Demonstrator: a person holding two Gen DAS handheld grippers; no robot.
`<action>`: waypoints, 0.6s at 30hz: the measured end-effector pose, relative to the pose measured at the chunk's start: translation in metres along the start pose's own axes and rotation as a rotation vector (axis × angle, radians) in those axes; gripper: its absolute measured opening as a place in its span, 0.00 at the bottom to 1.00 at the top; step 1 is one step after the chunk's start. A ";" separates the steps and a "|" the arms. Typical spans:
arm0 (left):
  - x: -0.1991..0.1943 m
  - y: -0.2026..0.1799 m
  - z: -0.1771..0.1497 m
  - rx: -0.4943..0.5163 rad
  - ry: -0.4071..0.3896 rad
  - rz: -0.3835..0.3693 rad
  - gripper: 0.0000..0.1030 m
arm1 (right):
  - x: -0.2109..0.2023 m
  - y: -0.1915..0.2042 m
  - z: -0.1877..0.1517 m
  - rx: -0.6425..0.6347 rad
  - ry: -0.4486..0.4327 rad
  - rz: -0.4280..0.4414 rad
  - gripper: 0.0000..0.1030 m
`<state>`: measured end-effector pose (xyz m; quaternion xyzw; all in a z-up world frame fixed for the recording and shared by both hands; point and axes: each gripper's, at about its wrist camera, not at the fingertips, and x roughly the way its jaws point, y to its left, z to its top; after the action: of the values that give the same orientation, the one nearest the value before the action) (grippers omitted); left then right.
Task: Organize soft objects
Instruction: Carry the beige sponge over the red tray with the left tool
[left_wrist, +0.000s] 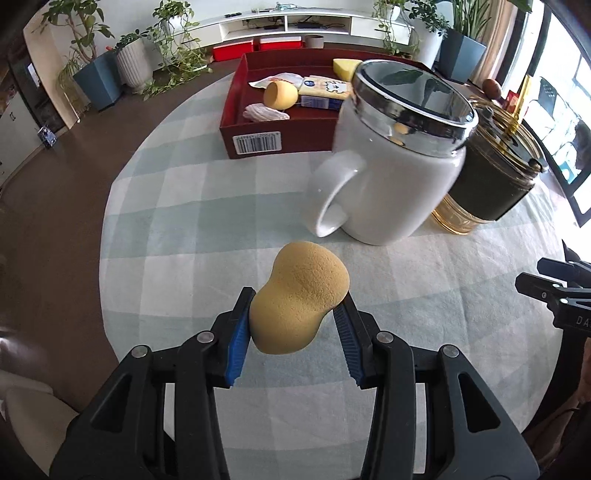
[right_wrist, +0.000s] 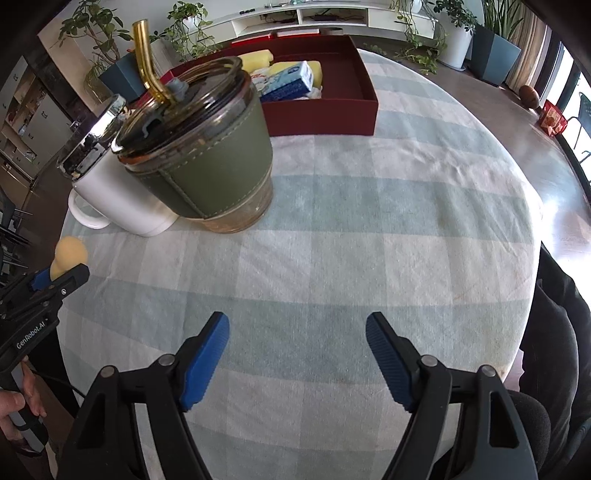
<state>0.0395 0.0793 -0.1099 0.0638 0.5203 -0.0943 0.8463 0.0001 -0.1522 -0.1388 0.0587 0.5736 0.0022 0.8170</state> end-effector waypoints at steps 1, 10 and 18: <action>0.000 0.003 0.002 -0.007 -0.002 0.004 0.40 | 0.002 0.001 0.002 -0.004 0.003 -0.003 0.66; 0.002 0.020 0.024 -0.024 -0.030 0.030 0.40 | 0.010 0.003 0.015 -0.003 0.010 -0.026 0.64; 0.002 0.050 0.054 -0.053 -0.059 0.088 0.40 | 0.018 -0.006 0.032 0.011 0.014 -0.036 0.64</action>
<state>0.0989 0.1167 -0.0865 0.0612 0.4942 -0.0450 0.8660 0.0358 -0.1600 -0.1454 0.0529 0.5804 -0.0153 0.8124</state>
